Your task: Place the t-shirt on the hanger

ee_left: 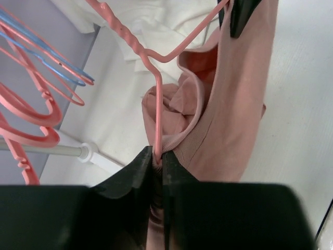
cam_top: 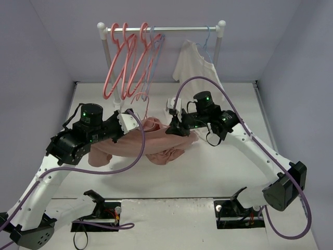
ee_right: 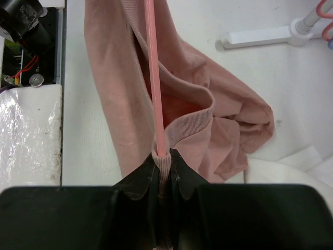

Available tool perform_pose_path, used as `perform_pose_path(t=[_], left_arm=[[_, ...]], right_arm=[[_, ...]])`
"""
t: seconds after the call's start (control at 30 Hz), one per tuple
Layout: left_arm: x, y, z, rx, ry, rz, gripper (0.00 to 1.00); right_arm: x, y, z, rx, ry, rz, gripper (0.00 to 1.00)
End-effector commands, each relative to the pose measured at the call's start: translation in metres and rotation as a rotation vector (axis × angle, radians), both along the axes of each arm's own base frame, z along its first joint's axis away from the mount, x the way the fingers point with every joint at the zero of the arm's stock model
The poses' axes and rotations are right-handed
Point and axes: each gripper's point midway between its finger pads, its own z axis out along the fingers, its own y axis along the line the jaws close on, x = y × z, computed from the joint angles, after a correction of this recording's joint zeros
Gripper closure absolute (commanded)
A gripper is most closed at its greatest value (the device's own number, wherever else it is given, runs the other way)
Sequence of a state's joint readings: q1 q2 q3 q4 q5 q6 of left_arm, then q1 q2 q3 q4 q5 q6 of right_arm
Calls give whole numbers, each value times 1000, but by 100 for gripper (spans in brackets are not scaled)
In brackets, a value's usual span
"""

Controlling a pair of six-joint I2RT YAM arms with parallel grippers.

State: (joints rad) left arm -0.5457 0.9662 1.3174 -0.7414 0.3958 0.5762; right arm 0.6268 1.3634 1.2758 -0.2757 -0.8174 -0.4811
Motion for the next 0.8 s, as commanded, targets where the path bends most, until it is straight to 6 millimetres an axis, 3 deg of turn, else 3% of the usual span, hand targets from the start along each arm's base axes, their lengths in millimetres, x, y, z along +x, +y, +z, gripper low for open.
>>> perform_pose_path(t=[0.0,0.03,0.13,0.2,0.3,0.4,0.5,0.77], left_arm=[[13,6,43,-55,-119,70,84],[20,16,48,-44,-142,138,74],[32,52,70,-32,-238,345,56],[33,62,84,-59,-277,403,54],[23,95,129,-201,-392,568,41],[5,115,165,-335,-448,650,38],[-9,138,188,-402,-482,736,38],[-48,190,247,-476,-611,891,37]], right_arm=[[3,-4,49,90,-127,-33,100],[3,-7,60,103,-151,-48,100],[4,-15,95,147,-221,-92,100],[2,-18,113,174,-247,-100,100],[-4,-25,149,235,-294,-117,100],[-13,-31,185,297,-341,-111,100],[-33,-37,227,378,-386,-35,100],[-72,-57,308,504,-497,90,100]])
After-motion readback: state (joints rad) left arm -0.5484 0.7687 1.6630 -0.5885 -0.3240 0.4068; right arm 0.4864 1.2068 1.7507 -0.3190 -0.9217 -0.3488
